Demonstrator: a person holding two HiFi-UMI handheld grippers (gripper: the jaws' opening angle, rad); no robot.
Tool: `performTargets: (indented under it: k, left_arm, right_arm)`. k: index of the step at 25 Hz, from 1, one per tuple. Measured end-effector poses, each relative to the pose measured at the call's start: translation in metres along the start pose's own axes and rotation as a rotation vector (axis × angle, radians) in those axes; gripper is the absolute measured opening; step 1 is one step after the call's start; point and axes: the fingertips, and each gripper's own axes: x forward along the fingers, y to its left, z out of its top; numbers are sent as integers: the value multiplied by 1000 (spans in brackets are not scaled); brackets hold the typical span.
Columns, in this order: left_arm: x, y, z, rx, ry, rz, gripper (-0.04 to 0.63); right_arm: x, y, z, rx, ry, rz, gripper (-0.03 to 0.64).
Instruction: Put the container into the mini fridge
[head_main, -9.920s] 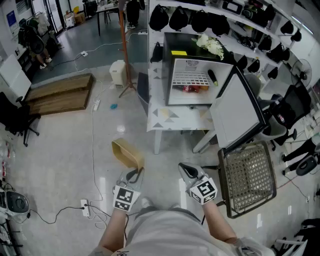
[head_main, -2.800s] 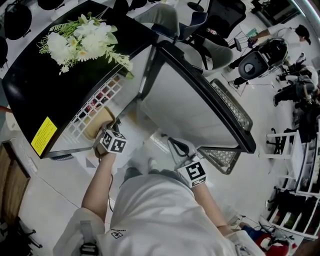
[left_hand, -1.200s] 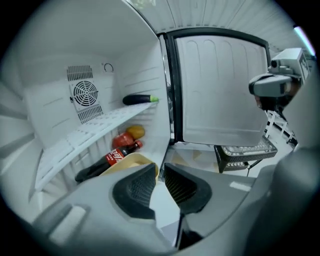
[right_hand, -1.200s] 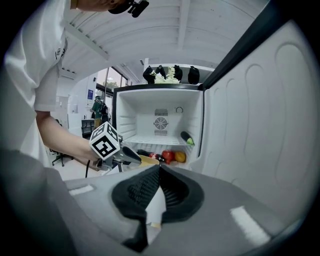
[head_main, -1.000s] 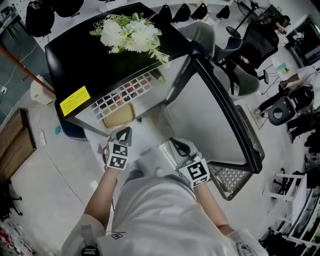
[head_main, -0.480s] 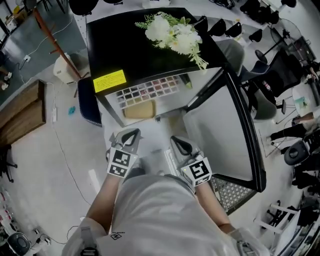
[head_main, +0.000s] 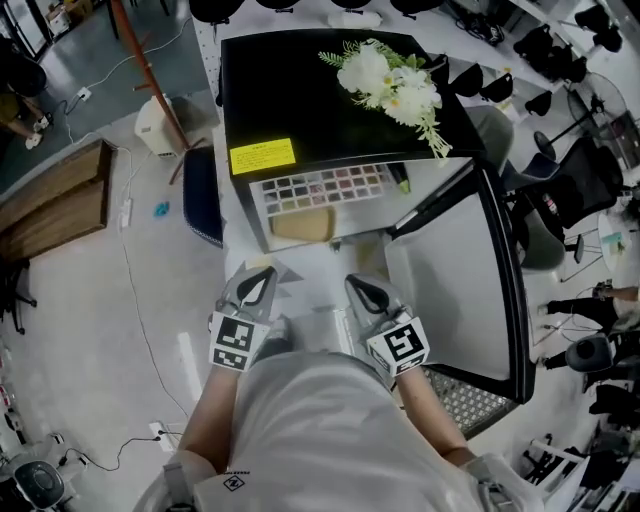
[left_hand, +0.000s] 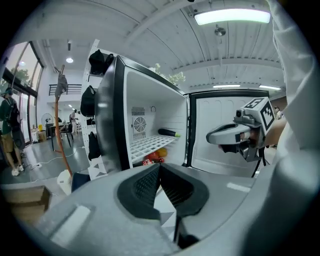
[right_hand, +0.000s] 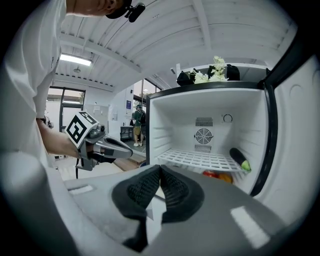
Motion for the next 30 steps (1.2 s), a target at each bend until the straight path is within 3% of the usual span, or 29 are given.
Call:
performTargets:
  k: [10, 30]
  left_arm:
    - [-25, 9, 5, -17, -30, 50, 9]
    - [-15, -1, 11, -9, -44, -6, 9]
  right_arm:
    - [0, 16, 8, -19, -8, 23, 3]
    - [-5, 19, 5, 33, -14, -8, 3]
